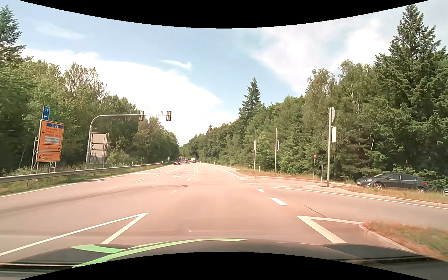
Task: Follow the waypoints while adhering to traffic rules and regulations
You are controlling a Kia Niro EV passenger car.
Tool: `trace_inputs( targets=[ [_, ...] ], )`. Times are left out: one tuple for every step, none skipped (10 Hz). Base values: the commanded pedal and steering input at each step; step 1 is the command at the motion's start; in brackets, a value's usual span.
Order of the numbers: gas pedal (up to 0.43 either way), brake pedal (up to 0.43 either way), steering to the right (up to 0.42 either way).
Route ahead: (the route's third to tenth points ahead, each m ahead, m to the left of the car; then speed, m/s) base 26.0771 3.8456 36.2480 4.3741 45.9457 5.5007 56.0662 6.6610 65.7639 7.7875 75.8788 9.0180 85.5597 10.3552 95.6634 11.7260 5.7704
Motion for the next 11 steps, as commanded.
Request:
trace_inputs(
  targets=[
    [0.378,0.0,-0.028],
    [0.378,0.0,-0.024],
    [0.378,0.0,-0.021],
    [0.378,0.0,-0.019],
    [0.378,0.0,-0.018],
    [0.378,0.0,-0.017],
    [0.378,0.0,-0.013],
    [0.378,0.0,-0.011],
    [0.378,0.0,-0.008],
    [0.378,0.0,-0.006],
    [0.378,0.0,-0.006]
  ],
)
